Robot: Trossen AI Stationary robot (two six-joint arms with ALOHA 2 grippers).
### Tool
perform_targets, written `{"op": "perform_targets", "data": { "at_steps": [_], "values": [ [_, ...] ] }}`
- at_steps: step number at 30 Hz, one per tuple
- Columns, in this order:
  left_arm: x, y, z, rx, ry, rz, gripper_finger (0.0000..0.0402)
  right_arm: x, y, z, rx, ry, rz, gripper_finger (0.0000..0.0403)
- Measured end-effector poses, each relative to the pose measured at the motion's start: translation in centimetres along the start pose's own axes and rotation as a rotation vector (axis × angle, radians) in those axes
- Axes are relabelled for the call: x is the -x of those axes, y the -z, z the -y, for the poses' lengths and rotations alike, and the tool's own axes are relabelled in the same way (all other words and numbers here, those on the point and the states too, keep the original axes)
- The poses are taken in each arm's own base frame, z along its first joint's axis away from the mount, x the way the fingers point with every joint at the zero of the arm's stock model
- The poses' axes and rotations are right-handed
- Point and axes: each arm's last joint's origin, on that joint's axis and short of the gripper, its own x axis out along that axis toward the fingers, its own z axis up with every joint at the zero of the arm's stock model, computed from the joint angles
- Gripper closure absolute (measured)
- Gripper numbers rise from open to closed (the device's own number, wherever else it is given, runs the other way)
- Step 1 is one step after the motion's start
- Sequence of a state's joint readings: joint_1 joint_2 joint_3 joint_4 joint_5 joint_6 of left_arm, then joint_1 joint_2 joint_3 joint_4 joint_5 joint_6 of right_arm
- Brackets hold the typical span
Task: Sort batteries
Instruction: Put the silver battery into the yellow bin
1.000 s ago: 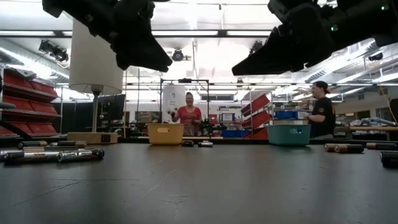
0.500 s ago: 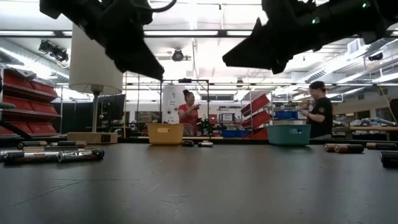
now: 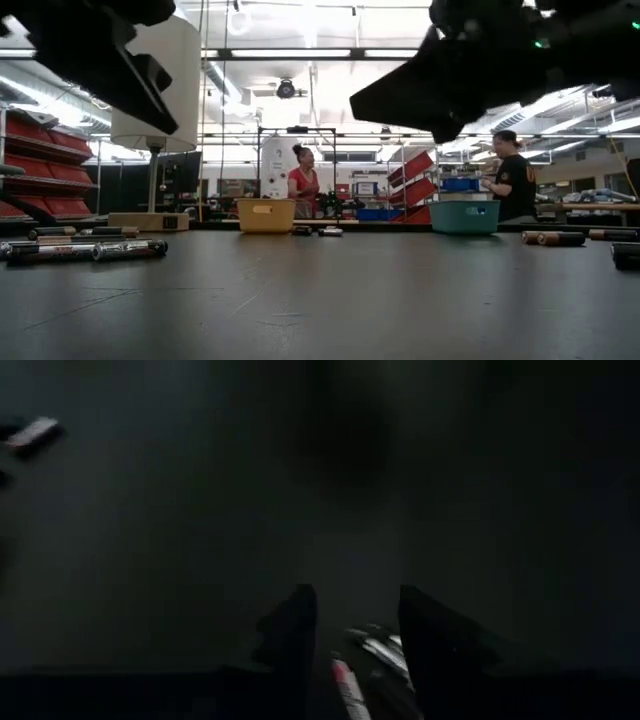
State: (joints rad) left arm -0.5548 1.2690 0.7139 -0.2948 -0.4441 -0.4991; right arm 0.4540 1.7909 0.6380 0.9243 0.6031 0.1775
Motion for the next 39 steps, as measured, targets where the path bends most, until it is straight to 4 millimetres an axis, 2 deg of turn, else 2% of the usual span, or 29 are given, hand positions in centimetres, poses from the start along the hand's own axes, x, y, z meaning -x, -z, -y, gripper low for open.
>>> {"op": "perform_targets", "data": {
  "at_steps": [5, 12, 23, 29, 32, 39],
  "values": [
    [0.0, 0.1, 0.2, 0.026, 0.063, -0.035, 0.0257, 0.1, 1.7, -1.1, 0.03, -0.068, -0.039, 0.0271],
    [0.1, 0.2, 0.5, 0.121, 0.056, -0.025, 0.025, 0.2, 1.6, -1.0, 0.092, -0.001, -0.026, 0.0264],
    [-2.2, 2.7, 4.0, 0.237, 0.084, -0.08, 0.025, 0.3, 1.6, -1.2, 0.093, -0.038, -0.026, 0.0261],
    [-1.5, 4.0, 6.1, 0.303, 0.05, -0.094, 0.025, 0.3, 1.6, -1.3, 0.102, -0.042, -0.026, 0.0262],
    [-1.0, 4.9, 6.8, 0.284, -0.021, -0.12, 0.025, 0.3, 1.6, -1.3, 0.105, -0.042, -0.026, 0.0261],
    [0.0, 7.4, 7.0, 0.279, -0.179, -0.155, 0.025, 0.4, 1.6, -1.4, 0.11, -0.064, -0.027, 0.0264]
  ]
}}
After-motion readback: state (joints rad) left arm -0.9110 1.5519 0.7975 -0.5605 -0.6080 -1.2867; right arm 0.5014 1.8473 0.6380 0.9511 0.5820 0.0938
